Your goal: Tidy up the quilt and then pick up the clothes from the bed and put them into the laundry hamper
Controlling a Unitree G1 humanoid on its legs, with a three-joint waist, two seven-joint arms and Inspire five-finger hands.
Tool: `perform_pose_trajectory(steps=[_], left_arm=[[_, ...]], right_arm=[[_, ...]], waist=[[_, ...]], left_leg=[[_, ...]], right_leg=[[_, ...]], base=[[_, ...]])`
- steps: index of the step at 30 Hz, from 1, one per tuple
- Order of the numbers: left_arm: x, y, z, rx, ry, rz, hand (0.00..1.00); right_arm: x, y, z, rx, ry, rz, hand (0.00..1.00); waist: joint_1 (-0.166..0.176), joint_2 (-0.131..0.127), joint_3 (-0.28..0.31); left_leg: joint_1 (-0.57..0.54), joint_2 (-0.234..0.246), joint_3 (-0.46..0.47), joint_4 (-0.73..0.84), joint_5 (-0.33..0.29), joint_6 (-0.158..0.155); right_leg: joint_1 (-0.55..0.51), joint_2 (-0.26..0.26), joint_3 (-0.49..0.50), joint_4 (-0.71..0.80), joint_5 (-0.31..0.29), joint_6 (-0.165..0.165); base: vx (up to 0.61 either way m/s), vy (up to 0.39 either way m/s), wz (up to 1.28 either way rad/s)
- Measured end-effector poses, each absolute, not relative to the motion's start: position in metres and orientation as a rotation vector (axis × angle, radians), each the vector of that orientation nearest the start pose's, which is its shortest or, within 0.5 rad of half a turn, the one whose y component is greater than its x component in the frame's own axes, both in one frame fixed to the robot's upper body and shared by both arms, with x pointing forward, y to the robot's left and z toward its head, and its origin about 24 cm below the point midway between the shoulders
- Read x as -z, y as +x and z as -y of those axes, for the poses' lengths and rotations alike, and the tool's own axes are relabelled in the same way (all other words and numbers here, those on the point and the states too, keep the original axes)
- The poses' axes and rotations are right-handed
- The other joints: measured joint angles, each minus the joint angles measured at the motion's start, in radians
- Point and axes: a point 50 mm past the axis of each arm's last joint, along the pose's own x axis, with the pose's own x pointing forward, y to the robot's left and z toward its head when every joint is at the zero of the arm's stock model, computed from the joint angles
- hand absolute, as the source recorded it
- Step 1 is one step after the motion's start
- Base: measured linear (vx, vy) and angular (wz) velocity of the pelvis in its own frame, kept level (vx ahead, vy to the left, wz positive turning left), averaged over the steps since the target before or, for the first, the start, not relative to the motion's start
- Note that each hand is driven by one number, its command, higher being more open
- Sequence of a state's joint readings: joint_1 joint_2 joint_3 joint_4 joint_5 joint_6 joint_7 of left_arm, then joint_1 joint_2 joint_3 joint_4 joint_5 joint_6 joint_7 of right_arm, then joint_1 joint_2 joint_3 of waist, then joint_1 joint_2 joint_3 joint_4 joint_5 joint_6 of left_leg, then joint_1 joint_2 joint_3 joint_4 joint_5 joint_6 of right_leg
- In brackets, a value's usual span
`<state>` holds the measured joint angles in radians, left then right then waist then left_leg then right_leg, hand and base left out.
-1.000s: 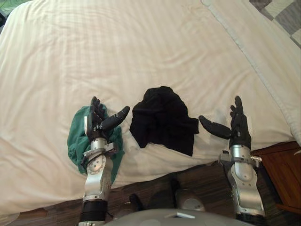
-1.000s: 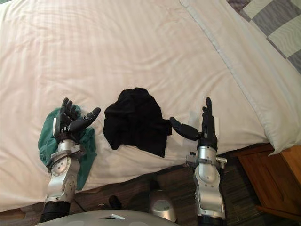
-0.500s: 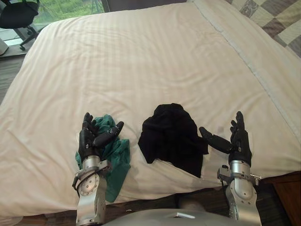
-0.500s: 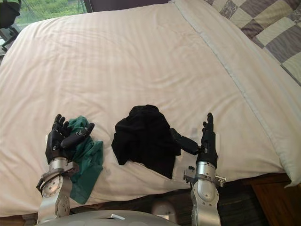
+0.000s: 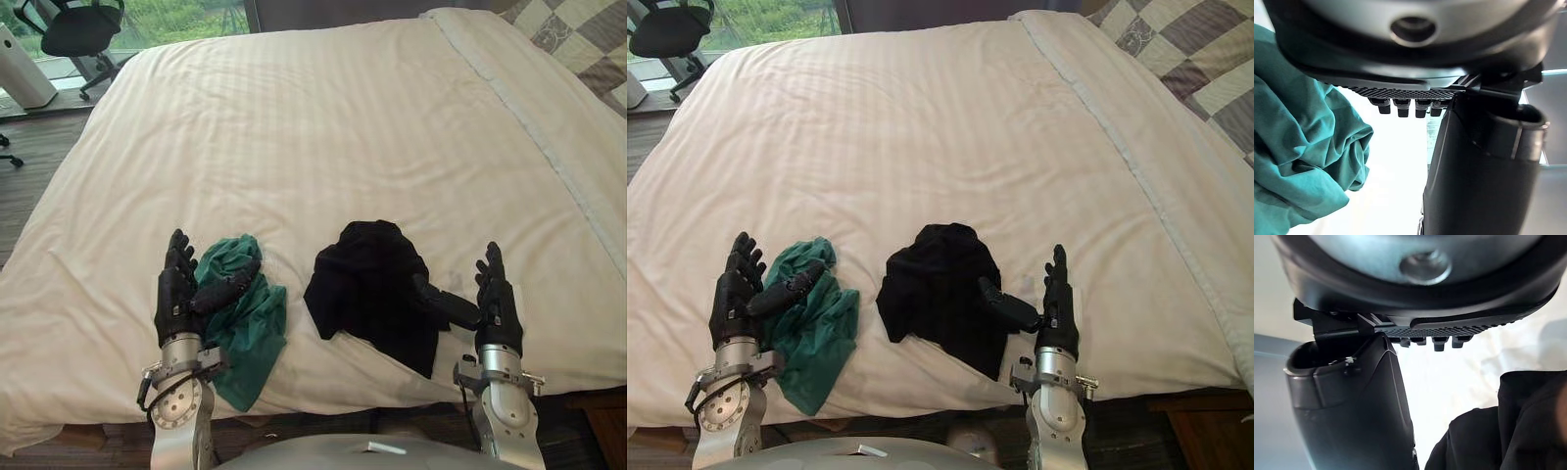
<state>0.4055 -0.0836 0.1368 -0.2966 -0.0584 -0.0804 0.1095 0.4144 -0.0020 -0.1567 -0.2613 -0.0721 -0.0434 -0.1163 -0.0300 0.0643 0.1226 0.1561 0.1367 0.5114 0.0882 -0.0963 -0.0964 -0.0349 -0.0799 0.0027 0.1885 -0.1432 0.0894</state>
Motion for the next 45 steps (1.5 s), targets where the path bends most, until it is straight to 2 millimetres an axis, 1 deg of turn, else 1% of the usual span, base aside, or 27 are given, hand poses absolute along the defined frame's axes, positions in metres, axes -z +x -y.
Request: perform_pose_trajectory(steps=[2,5,7,9,11,13,16,17,20,22,24,27,28,30,32,35,36,38,40,41,43,45], left_arm=[[-0.032,0.164,-0.199,-0.365,-0.039,-0.028,1.0],[-0.023,0.161,-0.198,-0.348,-0.028,-0.087,1.0],[-0.011,0.158,-0.197,-0.345,0.008,-0.145,1.0],[0.0,0.156,-0.197,-0.347,0.031,-0.204,1.0],[0.008,0.16,-0.197,-0.352,0.055,-0.232,1.0],[0.01,0.167,-0.199,-0.365,0.077,-0.237,1.0],[0.019,0.177,-0.204,-0.392,0.123,-0.263,1.0],[0.026,0.181,-0.205,-0.395,0.147,-0.276,0.0],[0.036,0.187,-0.208,-0.4,0.189,-0.294,0.0],[0.043,0.19,-0.214,-0.411,0.215,-0.315,0.0],[0.047,0.196,-0.228,-0.442,0.244,-0.326,0.0],[0.048,0.205,-0.241,-0.469,0.237,-0.339,0.0],[0.048,0.206,-0.243,-0.47,0.24,-0.342,0.0],[0.047,0.211,-0.246,-0.469,0.246,-0.342,0.0],[0.044,0.215,-0.253,-0.469,0.267,-0.33,0.0],[0.038,0.225,-0.254,-0.456,0.271,-0.302,0.0],[0.036,0.228,-0.252,-0.442,0.276,-0.29,0.0],[0.032,0.233,-0.251,-0.432,0.269,-0.271,0.0],[0.027,0.238,-0.252,-0.422,0.27,-0.248,0.0],[0.022,0.243,-0.251,-0.412,0.277,-0.225,0.0],[0.019,0.247,-0.249,-0.409,0.277,-0.207,0.0],[0.017,0.249,-0.251,-0.42,0.263,-0.195,0.0]], right_arm=[[-0.026,0.161,0.215,0.369,-0.151,-0.105,1.0],[-0.025,0.161,0.215,0.365,-0.15,-0.11,1.0],[-0.024,0.16,0.213,0.358,-0.147,-0.114,1.0],[-0.025,0.163,0.21,0.345,-0.142,-0.106,1.0],[-0.025,0.165,0.205,0.324,-0.134,-0.103,1.0],[-0.026,0.167,0.201,0.309,-0.128,-0.097,1.0],[-0.029,0.172,0.2,0.306,-0.126,-0.076,1.0],[-0.03,0.174,0.2,0.306,-0.129,-0.07,1.0],[-0.032,0.176,0.201,0.298,-0.138,-0.059,1.0],[-0.033,0.177,0.201,0.281,-0.154,-0.055,1.0],[-0.035,0.182,0.197,0.255,-0.154,-0.042,1.0],[-0.039,0.19,0.191,0.196,-0.171,-0.019,1.0],[-0.039,0.192,0.19,0.182,-0.176,-0.013,1.0],[-0.04,0.199,0.187,0.147,-0.193,-0.003,1.0],[-0.042,0.216,0.18,0.081,-0.23,0.013,1.0],[-0.044,0.232,0.178,0.027,-0.277,0.026,1.0],[-0.045,0.237,0.178,0.007,-0.321,0.031,1.0],[-0.043,0.245,0.176,-0.021,-0.373,0.028,1.0],[-0.038,0.252,0.175,-0.061,-0.427,0.014,1.0],[-0.034,0.258,0.174,-0.084,-0.455,-0.006,1.0],[-0.028,0.264,0.172,-0.114,-0.511,-0.029,1.0],[-0.028,0.272,0.171,-0.14,-0.584,-0.011,1.0]], waist=[[0.0,-0.002,0.001],[0.0,-0.006,0.005],[0.002,-0.014,0.008],[0.004,-0.014,0.008],[0.005,-0.024,0.015],[0.012,-0.031,0.023],[0.018,-0.031,0.039],[0.021,-0.029,0.04],[0.024,-0.029,0.044],[0.024,-0.021,0.042],[0.023,-0.019,0.042],[0.021,-0.02,0.042],[0.019,-0.021,0.043],[0.014,-0.022,0.043],[-0.001,-0.032,0.051],[-0.003,-0.035,0.064],[-0.003,-0.036,0.076],[-0.003,-0.028,0.09],[-0.003,-0.031,0.105],[-0.003,-0.027,0.124],[-0.003,-0.022,0.139],[-0.007,-0.015,0.146]], left_leg=[[-0.001,-0.002,0.002,-0.005,-0.001,0.001],[-0.011,-0.003,0.008,-0.006,-0.005,0.007],[-0.013,-0.002,0.014,-0.006,-0.007,0.007],[-0.032,0.009,0.03,-0.006,-0.023,0.006],[-0.061,0.012,0.043,-0.004,-0.025,0.005],[-0.073,0.015,0.061,0.001,-0.025,0.005],[-0.079,0.018,0.078,0.013,-0.025,0.005],[-0.08,0.018,0.084,0.013,-0.025,0.005],[-0.083,0.019,0.091,0.014,-0.025,0.005],[-0.083,0.019,0.091,0.014,-0.025,0.006],[-0.082,0.019,0.086,0.014,-0.023,0.007],[-0.083,0.017,0.08,0.013,-0.023,0.007],[-0.084,0.017,0.078,0.012,-0.023,0.007],[-0.093,0.014,0.062,0.012,-0.021,0.009],[-0.104,0.007,0.04,0.003,-0.01,0.015],[-0.114,-0.005,-0.007,-0.018,0.016,0.024],[-0.115,-0.008,-0.028,-0.026,0.02,0.025],[-0.115,-0.008,-0.048,-0.028,0.023,0.022],[-0.115,-0.012,-0.059,-0.043,0.037,0.017],[-0.116,-0.019,-0.073,-0.047,0.042,0.015],[-0.119,-0.022,-0.08,-0.06,0.057,0.015],[-0.131,-0.023,-0.085,-0.064,0.061,0.016]], right_leg=[[-0.005,0.0,0.003,0.0,0.003,0.004],[-0.019,0.0,0.007,0.0,0.013,0.008],[-0.026,0.003,0.016,0.0,0.018,0.009],[-0.055,0.016,0.024,0.001,0.027,0.007],[-0.092,0.02,0.032,0.004,0.037,0.007],[-0.113,0.026,0.05,0.004,0.048,0.004],[-0.125,0.031,0.066,0.005,0.057,0.003],[-0.13,0.032,0.071,0.006,0.059,0.002],[-0.136,0.035,0.076,0.005,0.063,0.001],[-0.136,0.034,0.076,0.005,0.063,0.001],[-0.136,0.034,0.075,0.007,0.064,0.001],[-0.137,0.032,0.072,0.009,0.064,0.002],[-0.137,0.031,0.071,0.008,0.064,0.002],[-0.137,0.026,0.061,0.003,0.067,0.003],[-0.137,0.021,0.051,-0.006,0.079,0.003],[-0.125,0.013,0.035,-0.046,0.105,0.003],[-0.113,0.011,0.028,-0.068,0.117,0.004],[-0.097,0.011,0.017,-0.089,0.13,0.005],[-0.094,0.01,0.01,-0.101,0.139,0.004],[-0.087,0.01,0.002,-0.114,0.147,0.004],[-0.085,0.01,-0.001,-0.132,0.163,0.003],[-0.088,0.01,-0.005,-0.157,0.18,0.003]], base=[[-0.07,0.017,-0.02],[-0.08,0.023,-0.06],[-0.1,0.021,-0.1],[-0.11,0.015,-0.16],[-0.1,0.005,-0.12],[-0.1,-0.007,-0.26],[-0.07,-0.013,-0.21],[-0.05,-0.009,-0.13],[-0.02,-0.006,-0.08],[0.0,0.0,0.0],[0.0,0.0,0.0],[-0.01,0.0,0.01],[-0.01,0.002,0.09],[0.0,0.001,0.16],[0.01,-0.001,0.16],[0.0,-0.008,0.19],[-0.01,0.002,0.14],[-0.03,0.006,0.17],[-0.06,-0.001,0.16],[-0.06,0.002,0.13],[-0.08,-0.008,0.07],[-0.08,-0.008,0.0]])
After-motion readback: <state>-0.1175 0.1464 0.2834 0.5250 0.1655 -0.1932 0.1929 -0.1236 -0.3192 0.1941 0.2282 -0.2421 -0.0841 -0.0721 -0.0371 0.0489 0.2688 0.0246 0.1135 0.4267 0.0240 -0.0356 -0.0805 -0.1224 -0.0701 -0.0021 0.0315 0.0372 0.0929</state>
